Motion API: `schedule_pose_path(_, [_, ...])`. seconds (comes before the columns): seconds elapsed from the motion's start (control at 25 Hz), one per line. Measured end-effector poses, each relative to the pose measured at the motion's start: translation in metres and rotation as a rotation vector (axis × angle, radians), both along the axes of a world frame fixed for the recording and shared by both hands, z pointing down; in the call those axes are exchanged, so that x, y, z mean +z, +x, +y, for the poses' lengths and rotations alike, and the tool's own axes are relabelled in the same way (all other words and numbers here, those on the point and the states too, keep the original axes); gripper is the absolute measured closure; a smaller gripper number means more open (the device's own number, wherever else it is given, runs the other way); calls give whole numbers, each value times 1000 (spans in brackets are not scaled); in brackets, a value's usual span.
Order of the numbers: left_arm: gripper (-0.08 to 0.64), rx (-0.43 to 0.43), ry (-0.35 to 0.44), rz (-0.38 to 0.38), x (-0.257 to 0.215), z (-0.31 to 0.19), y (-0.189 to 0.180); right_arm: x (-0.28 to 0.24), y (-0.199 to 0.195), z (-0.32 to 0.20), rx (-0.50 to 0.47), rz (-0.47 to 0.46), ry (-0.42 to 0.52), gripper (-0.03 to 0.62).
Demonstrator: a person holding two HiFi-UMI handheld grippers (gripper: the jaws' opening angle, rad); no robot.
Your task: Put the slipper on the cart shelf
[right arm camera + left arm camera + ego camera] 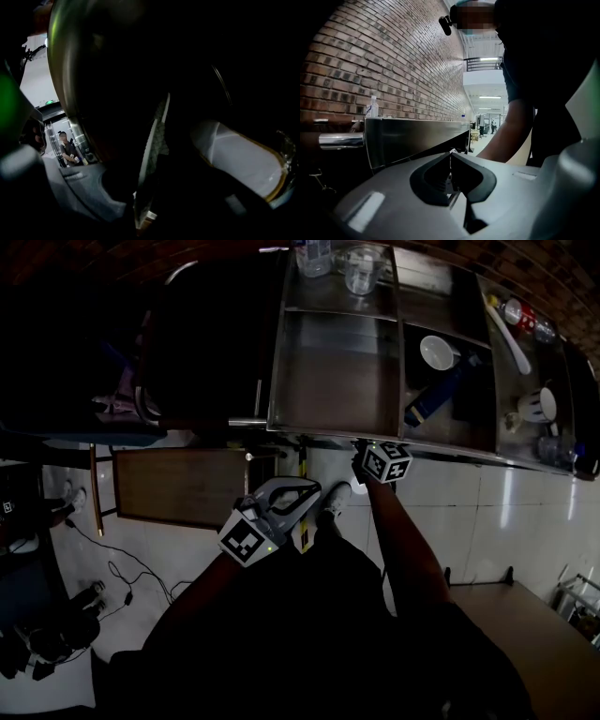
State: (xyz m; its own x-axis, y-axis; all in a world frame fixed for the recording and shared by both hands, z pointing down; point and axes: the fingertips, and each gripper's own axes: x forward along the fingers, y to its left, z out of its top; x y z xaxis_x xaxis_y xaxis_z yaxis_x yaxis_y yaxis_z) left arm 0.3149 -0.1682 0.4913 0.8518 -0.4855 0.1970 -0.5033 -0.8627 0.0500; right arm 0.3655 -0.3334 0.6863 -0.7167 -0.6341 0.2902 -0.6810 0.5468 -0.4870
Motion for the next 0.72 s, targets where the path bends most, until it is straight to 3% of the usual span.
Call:
schedule_pose_path(0.12, [552,-22,-17,13,0,-1,-2,0,1,-5,15,25,15,515])
schedule_pose_path(0.36, [552,-26,-10,-2,0,2,-8,8,10,-14,79,166,43,467])
schedule_pose_path(0.56, [552,-30,-7,10,-2,5,-14,7,21,-24,140,279,73,343])
schedule_pose_path(0.72, [552,-31,-4,12,-3,6,-17,4,29,-26,189,308,96,298])
